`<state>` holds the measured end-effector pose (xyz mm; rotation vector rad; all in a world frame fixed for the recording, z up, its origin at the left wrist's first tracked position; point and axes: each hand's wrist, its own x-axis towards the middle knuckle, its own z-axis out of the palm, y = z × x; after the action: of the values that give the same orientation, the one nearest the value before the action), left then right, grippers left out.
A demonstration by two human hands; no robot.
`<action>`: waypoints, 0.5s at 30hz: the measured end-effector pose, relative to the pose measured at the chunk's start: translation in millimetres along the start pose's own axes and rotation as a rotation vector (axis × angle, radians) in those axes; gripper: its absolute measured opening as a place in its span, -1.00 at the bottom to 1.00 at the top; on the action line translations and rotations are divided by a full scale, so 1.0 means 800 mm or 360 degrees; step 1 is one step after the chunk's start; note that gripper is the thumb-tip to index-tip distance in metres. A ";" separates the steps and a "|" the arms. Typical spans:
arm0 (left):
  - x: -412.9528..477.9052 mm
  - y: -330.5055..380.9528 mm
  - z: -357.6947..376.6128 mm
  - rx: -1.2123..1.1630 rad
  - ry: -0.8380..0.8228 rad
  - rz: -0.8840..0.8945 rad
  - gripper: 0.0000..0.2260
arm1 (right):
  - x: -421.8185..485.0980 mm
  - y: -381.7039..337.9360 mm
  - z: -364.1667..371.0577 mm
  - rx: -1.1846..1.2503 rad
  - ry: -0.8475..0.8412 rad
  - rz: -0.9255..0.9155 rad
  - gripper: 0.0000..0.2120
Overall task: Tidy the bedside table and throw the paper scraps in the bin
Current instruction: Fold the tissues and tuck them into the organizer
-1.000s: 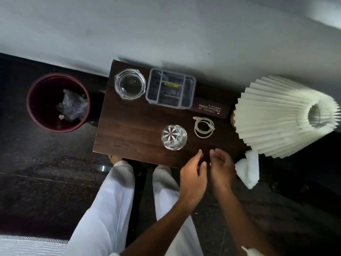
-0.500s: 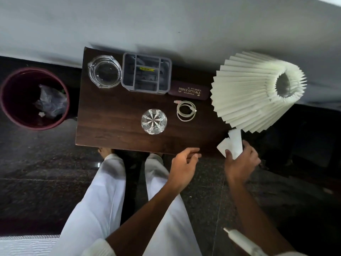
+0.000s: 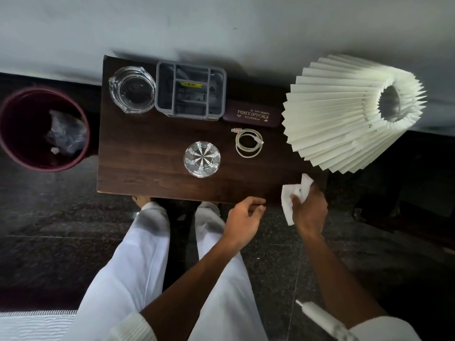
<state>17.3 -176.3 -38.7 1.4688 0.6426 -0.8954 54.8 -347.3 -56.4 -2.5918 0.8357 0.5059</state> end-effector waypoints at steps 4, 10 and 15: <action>0.003 -0.005 -0.003 0.0124 0.0092 0.0003 -0.68 | -0.022 -0.010 0.012 0.0286 -0.0142 0.0101 -0.43; -0.017 0.005 -0.027 -0.0166 0.0116 0.0054 -0.61 | -0.081 -0.046 -0.006 0.0724 -0.0272 0.0209 -0.59; -0.055 0.019 -0.057 -0.0291 0.0220 0.0169 -0.81 | -0.116 -0.073 -0.022 0.0841 -0.0318 0.0138 -0.62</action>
<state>12.5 -127.8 4.6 1.3939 0.7219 -0.6401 23.9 -266.3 13.6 -1.9977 0.8758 0.4805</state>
